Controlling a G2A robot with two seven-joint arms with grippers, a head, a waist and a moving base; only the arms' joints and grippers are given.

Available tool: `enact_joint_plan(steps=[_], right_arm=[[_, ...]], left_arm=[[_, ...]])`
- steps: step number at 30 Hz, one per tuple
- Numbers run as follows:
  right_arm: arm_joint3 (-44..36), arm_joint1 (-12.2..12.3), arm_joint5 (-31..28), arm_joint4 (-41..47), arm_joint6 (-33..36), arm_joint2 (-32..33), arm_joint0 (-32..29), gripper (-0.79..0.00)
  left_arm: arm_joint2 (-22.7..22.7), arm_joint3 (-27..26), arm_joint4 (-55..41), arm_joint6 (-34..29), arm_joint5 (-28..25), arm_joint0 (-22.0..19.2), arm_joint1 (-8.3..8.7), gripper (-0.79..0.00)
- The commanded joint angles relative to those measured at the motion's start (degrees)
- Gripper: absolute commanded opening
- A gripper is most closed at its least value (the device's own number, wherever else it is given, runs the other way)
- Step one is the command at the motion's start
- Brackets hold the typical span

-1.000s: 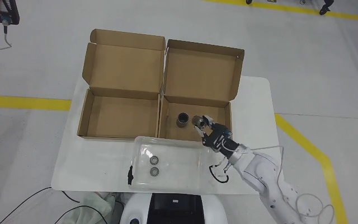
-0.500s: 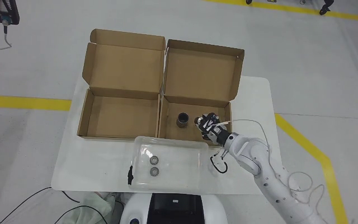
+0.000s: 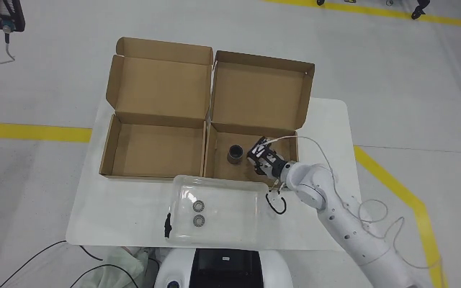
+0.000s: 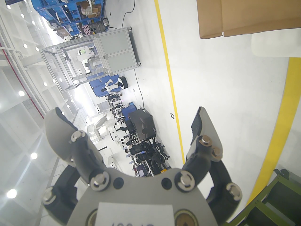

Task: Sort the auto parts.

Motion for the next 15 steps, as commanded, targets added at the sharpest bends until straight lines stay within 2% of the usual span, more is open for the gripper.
enact_joint_plan(steps=[1, 5, 15], right_arm=[[1.06, -0.34, -0.38, 0.82, 1.19, -0.57, 1.1, -0.76], [2.77, -0.92, -0.33, 1.63, 2.93, -1.42, 2.85, -0.702], [3.47, -1.73, 0.09, 1.36, 3.99, -2.42, 4.2, -0.394]], left_arm=[[0.0, 0.0, 0.0, 0.0, 0.0, 0.0, 0.0, 0.0], [0.0, 0.0, 0.0, 0.0, 0.0, 0.0, 0.0, 0.0], [0.0, 0.0, 0.0, 0.0, 0.0, 0.0, 0.0, 0.0]])
